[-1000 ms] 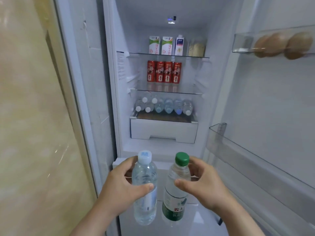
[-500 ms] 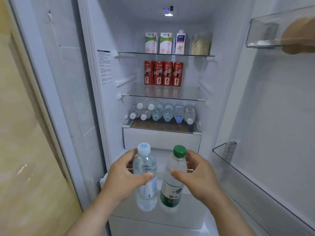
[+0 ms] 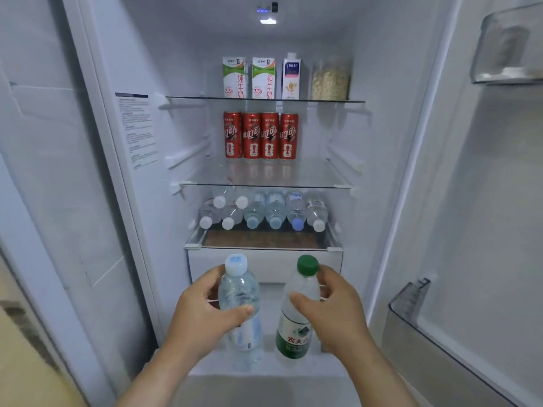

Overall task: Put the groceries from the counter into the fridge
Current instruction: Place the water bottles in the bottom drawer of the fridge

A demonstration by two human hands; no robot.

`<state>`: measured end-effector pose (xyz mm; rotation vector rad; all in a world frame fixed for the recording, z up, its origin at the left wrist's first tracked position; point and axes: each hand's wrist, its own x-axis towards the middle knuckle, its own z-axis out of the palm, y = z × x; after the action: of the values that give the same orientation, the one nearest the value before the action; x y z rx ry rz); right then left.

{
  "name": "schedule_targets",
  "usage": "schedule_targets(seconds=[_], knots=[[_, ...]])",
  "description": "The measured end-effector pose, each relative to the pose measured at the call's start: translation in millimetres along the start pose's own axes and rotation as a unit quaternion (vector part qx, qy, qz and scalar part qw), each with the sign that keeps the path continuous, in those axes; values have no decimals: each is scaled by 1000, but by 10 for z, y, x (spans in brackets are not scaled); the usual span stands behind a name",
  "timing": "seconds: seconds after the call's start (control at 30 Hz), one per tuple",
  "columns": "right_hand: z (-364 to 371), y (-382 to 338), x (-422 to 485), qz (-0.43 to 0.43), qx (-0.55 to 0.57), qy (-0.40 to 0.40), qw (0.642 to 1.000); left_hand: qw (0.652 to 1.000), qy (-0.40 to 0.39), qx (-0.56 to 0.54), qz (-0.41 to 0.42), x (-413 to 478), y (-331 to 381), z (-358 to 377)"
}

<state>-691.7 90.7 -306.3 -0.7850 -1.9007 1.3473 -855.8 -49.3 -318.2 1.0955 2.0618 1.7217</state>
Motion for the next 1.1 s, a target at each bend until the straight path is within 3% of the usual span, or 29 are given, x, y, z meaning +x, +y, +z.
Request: schedule_targets(seconds=[0.4,0.67,1.1], knots=[[405,283,803,31,-41,83,995,998,-39,-38,41,942,-382,-165],[390,470,1063,28,-62,116,991,997,-66,-44,19,1186,-538,-24],[319,528,1234,46,-77,64,994,996,-91,-14,16,1248,-522,74]])
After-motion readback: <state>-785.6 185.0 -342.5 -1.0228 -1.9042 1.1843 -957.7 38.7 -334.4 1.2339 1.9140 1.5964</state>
